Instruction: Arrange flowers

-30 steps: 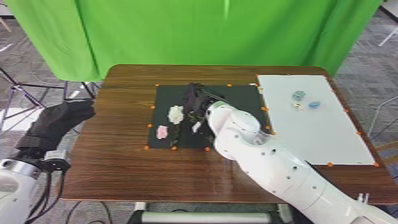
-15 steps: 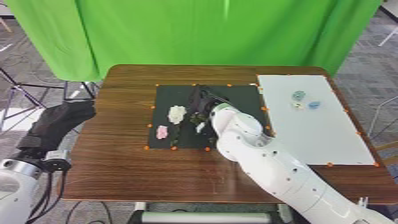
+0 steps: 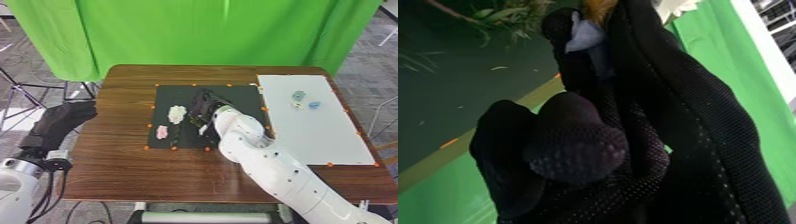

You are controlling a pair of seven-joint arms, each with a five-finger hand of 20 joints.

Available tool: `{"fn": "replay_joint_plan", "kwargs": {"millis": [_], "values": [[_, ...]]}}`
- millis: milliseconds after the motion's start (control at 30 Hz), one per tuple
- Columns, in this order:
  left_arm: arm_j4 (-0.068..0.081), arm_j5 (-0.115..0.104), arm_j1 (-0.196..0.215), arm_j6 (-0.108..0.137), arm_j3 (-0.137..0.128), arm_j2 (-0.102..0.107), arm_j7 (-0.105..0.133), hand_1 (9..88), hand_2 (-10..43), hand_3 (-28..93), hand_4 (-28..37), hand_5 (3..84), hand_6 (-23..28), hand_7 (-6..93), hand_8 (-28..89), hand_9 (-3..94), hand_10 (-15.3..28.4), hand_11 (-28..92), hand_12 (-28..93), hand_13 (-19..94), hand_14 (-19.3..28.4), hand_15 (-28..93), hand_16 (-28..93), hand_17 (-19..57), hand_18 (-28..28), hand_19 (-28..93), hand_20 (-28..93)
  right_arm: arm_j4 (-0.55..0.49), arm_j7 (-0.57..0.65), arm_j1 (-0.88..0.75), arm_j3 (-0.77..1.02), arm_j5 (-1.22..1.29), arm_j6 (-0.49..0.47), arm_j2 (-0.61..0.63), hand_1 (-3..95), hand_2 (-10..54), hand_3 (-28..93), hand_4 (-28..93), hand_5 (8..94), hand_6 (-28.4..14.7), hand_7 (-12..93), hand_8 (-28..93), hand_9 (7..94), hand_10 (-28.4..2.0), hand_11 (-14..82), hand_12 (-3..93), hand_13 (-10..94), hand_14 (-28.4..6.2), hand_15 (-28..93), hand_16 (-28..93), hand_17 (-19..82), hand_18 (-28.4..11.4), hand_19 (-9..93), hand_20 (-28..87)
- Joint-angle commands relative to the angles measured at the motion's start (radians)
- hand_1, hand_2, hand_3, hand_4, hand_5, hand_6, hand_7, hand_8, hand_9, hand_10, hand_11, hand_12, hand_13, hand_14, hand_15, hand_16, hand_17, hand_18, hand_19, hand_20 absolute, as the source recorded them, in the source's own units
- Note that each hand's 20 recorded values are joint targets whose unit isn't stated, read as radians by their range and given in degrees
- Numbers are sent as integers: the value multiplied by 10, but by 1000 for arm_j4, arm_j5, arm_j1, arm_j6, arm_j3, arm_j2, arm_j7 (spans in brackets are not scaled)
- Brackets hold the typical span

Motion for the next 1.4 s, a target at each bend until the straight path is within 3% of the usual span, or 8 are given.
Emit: {"fn": "replay_joint_plan", "kwargs": {"millis": [33,200,400,667,867,1000,1167,1400], "values": [[0,-5,4,-12,-1,4,-7,240,-30,615,-221,490,38,115,-53,450,141,177,129,337,190,173,40,20,151,82,182,-20,8,6,11,-3,-27,20,637,-95,553,-158,733,8,164,99,757,-126,50,286,910,-6,621,307,630,-131,932,602],[-1,-3,4,-12,-2,4,-5,241,-33,616,-220,491,38,115,-52,451,141,177,129,337,189,173,40,20,151,82,182,-50,10,22,22,3,-74,34,588,-95,575,-163,679,19,152,78,685,-137,112,193,900,-10,622,301,624,-129,932,591],[-9,-2,16,-9,-10,-5,-6,243,-35,617,-218,490,37,116,-52,451,141,177,130,337,189,173,40,20,151,83,182,-97,12,34,51,19,-133,51,505,-95,645,-175,628,35,143,-76,622,-153,88,188,885,-16,620,294,613,-133,932,578],[-8,0,12,-9,-10,-6,-6,247,-37,613,-215,490,34,119,-53,451,141,178,130,337,189,171,40,20,151,82,182,-185,17,40,128,71,-214,85,477,-95,640,-183,590,34,116,-81,576,-169,75,178,879,-20,610,290,601,-137,932,564],[-14,-3,25,-3,-16,-11,-2,248,-38,611,-214,490,33,120,-54,450,140,177,129,337,189,173,40,20,151,83,182,-218,27,50,214,-1,-117,165,457,-95,629,-178,557,30,101,-76,544,-174,69,167,871,-26,602,288,589,-141,932,539],[-21,-4,43,3,-29,-20,0,250,-37,610,-213,491,33,119,-54,451,141,178,129,337,189,173,40,20,151,82,182,-209,62,34,294,-36,-113,227,411,-95,628,-171,505,23,84,-66,497,-174,58,152,870,-26,603,281,588,-140,932,528],[-29,-2,61,7,-38,-30,2,250,-37,609,-213,490,31,121,-55,451,141,178,129,337,189,172,40,20,151,82,182,-188,118,-39,405,-61,-161,269,333,-95,592,-188,428,6,48,-55,423,-197,37,119,870,-29,603,278,590,-148,932,525],[-24,-2,49,0,-35,-27,-2,250,-37,609,-211,491,31,121,-55,450,141,177,129,336,189,172,40,20,152,83,182,-153,148,-138,421,-88,-106,316,319,-95,575,-204,456,-1,53,-46,454,-187,55,123,870,-32,605,273,586,-154,932,521]]}}
